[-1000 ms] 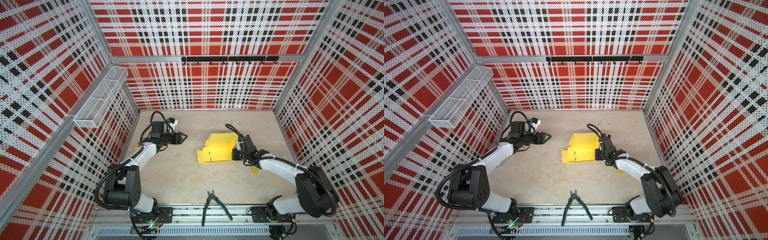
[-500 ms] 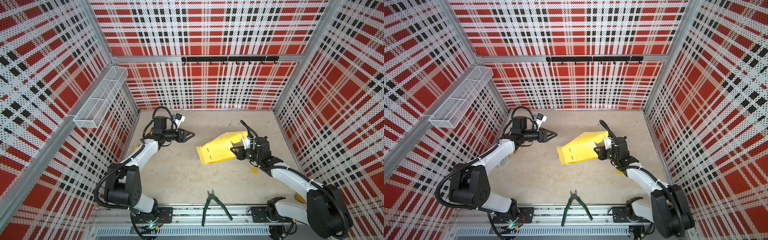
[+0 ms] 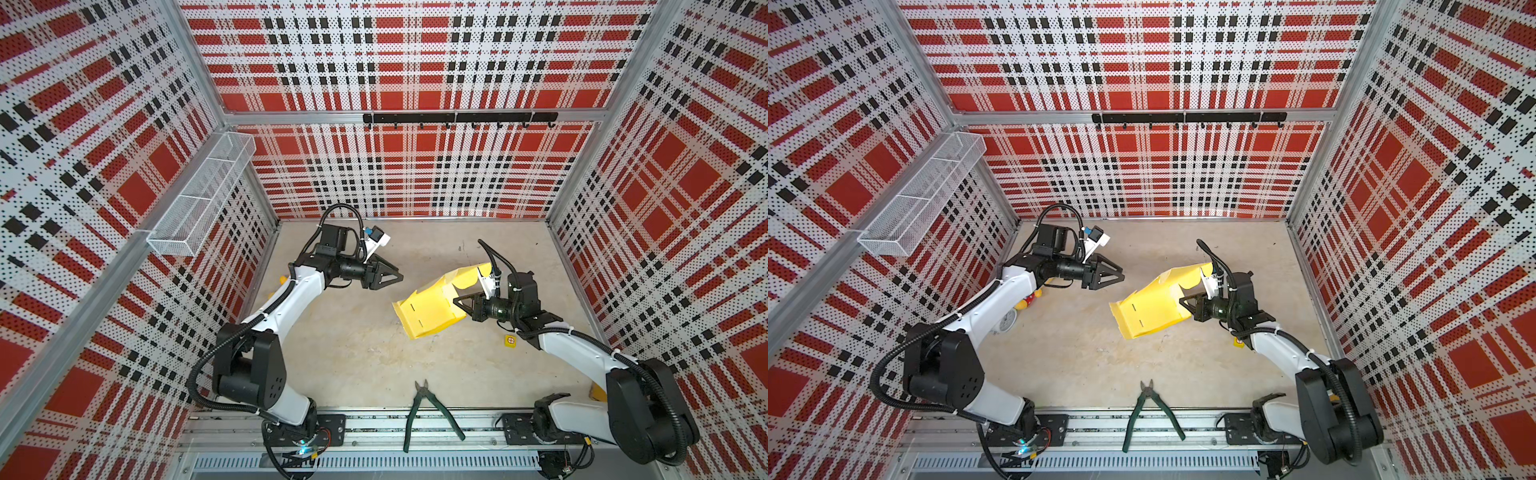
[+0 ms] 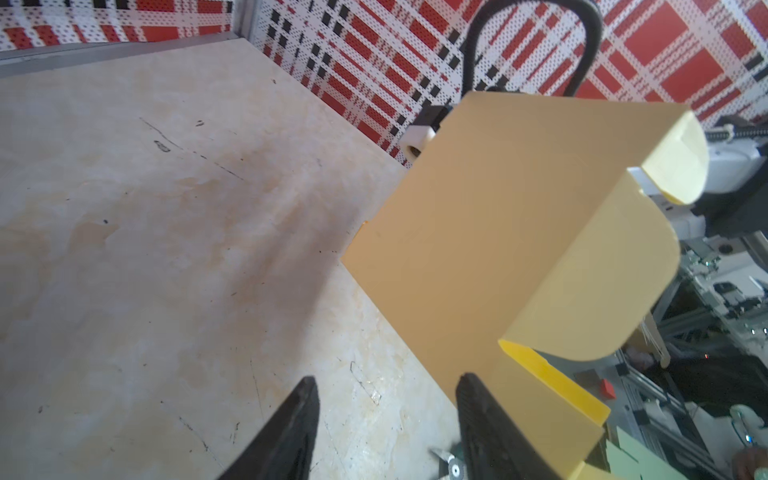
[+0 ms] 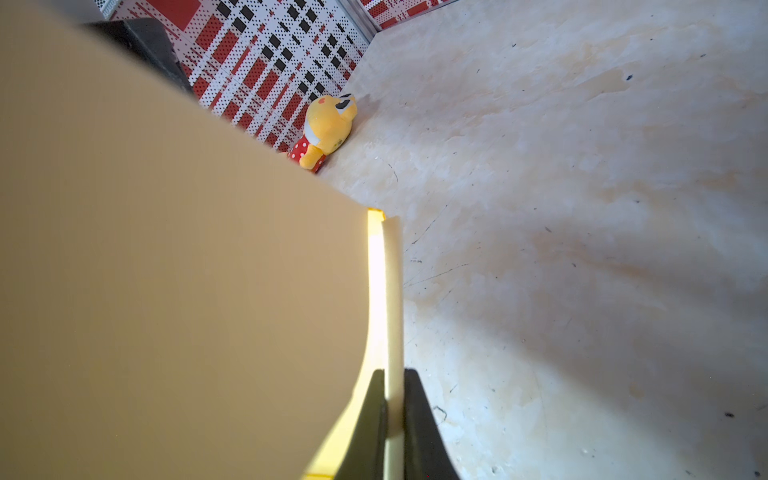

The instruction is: Fold the paper box

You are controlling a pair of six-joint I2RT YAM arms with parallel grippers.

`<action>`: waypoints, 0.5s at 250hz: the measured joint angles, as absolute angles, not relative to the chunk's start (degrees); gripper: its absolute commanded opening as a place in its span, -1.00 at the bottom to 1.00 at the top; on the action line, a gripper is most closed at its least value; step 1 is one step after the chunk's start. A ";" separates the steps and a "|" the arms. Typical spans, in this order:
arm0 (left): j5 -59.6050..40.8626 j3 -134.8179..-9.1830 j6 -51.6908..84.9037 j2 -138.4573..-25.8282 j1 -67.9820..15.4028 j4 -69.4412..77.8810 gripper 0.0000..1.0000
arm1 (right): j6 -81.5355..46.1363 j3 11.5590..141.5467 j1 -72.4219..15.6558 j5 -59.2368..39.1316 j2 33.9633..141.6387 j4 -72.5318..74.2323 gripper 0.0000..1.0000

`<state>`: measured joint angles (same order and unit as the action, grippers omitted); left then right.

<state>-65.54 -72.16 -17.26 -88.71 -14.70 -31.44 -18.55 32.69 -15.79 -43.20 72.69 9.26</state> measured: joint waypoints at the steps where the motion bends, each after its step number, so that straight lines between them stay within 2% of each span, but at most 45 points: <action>1: -65.56 -72.29 -17.52 -88.71 -14.76 -31.70 0.15 | -18.55 32.69 -15.77 -43.24 72.69 9.23 -1.00; 54: -65.63 -78.52 -37.82 -91.50 -17.82 -49.34 0.19 | -18.41 32.69 -14.96 -44.27 72.75 8.75 -1.00; 125: -65.65 -82.35 -48.34 -94.76 -19.51 -58.67 0.13 | -18.44 32.73 -14.85 -46.54 73.34 8.47 -1.00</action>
<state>-65.65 -82.35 -48.34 -94.76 -19.51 -58.67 -18.44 32.73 -14.85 -46.54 73.34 8.47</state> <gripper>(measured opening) 0.569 0.082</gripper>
